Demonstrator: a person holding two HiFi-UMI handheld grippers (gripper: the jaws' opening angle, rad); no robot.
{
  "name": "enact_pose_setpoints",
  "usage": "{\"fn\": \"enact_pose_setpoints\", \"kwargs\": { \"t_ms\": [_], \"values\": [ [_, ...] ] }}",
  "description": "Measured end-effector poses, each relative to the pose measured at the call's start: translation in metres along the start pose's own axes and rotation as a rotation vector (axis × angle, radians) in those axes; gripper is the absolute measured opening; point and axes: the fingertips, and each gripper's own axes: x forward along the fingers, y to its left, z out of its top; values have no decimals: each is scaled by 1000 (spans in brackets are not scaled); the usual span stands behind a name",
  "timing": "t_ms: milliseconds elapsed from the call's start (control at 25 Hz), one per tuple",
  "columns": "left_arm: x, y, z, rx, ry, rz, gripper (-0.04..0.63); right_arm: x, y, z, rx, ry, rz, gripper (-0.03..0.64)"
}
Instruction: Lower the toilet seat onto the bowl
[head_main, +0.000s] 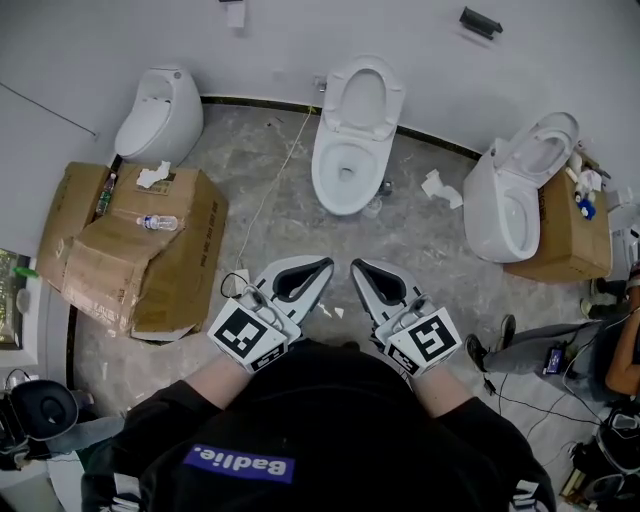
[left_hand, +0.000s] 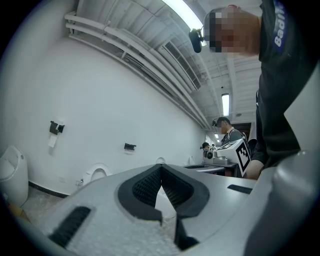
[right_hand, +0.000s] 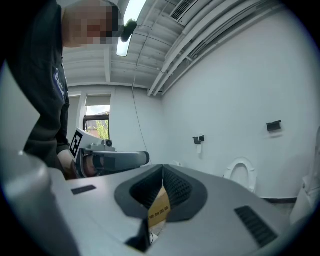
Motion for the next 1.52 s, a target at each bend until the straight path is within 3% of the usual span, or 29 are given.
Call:
{"fn": "enact_pose_setpoints", "kwargs": {
  "t_ms": [760,1120,1520],
  "values": [
    [8,65,-3,-12,-11,-60,17,53,-35,-16,40,36,-106,28],
    [68,96,-6,-8,13,-7,17,76,-103,-19,67,31,-48,28],
    [155,142,-4,-3,12,114,17,91,-200,-14,94,20,38,28]
  ]
}}
